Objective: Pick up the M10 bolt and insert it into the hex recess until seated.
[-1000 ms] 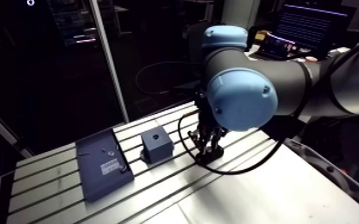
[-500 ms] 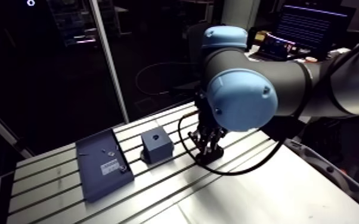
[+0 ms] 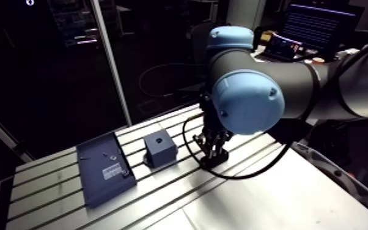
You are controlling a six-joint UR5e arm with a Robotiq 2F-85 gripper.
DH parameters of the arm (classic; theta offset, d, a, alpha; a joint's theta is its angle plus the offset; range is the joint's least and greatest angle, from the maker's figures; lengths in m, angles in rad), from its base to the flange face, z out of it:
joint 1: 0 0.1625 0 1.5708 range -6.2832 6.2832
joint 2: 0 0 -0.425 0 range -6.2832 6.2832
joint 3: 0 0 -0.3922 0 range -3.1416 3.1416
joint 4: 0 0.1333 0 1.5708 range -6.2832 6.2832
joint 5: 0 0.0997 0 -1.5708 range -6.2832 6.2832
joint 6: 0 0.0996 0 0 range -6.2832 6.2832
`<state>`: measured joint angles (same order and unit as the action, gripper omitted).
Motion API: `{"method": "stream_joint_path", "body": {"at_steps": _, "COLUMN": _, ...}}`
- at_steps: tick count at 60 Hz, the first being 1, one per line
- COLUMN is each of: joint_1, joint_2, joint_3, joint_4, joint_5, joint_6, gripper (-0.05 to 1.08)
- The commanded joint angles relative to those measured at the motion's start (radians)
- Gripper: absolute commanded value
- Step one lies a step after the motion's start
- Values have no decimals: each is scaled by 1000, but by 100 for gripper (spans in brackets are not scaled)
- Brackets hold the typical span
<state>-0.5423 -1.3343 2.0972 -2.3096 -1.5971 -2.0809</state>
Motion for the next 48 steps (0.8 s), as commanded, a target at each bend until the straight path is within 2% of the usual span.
{"method": "stream_joint_path", "body": {"at_steps": 1, "joint_1": -1, "joint_2": 2, "joint_3": -1, "joint_4": 0, "joint_5": 1, "joint_6": 0, "gripper": 61}}
{"method": "stream_joint_path", "body": {"at_steps": 48, "joint_1": 1, "joint_2": 4, "joint_3": -4, "joint_4": 0, "joint_5": -1, "joint_6": 0, "gripper": 64}}
